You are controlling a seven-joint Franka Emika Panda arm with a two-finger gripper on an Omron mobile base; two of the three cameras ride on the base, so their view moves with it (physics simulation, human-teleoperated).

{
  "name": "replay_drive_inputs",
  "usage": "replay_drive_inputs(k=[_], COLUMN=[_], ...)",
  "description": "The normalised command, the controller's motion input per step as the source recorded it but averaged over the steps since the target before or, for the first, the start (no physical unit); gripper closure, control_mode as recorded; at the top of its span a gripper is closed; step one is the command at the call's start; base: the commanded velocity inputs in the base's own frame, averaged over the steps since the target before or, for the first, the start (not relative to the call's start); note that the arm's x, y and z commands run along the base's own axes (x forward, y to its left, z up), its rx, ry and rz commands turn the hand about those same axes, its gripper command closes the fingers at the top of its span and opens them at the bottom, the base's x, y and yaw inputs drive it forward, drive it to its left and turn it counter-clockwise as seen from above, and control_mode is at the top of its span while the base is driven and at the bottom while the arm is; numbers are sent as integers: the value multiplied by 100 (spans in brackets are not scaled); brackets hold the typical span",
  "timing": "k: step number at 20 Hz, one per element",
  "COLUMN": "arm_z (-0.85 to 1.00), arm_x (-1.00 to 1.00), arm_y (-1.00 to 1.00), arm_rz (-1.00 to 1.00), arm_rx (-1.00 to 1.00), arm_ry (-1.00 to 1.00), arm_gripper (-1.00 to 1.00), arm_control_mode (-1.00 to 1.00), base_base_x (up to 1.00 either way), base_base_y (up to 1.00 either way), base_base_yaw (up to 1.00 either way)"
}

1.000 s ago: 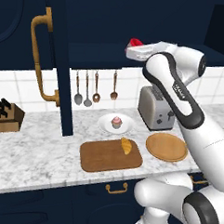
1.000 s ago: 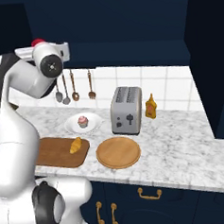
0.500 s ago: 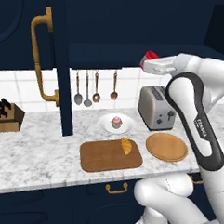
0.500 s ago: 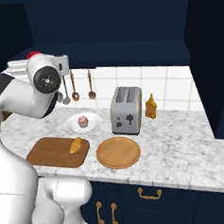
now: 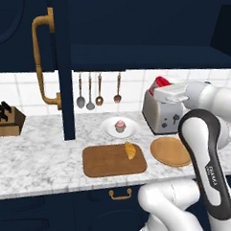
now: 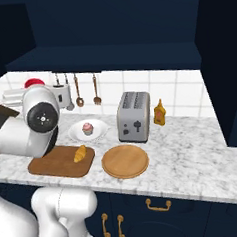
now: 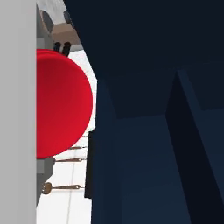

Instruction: From the different types of pastries on the counter, select a croissant and place it on the cutting board. Then retrieve a jar of jam from the cabinet and place it alongside the croissant on the cutting board.

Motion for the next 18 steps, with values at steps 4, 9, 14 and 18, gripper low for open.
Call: replay_drive_inputs(k=[4,9,14,18], arm_z=[-55,-74,-97,-91], arm_x=[-25,-5,2,2], arm_y=[0,0,32,26], arm_rz=[0,2,0,0], arm_rx=[-6,-6,-23,-14], arm_ry=[18,4,0,0], arm_gripper=[100,100,100,100], arm_control_mode=[-100,-100,-100,-100], base_base_x=[0,0,0,0], base_base_y=[0,0,0,0], base_base_yaw=[0,0,0,0])
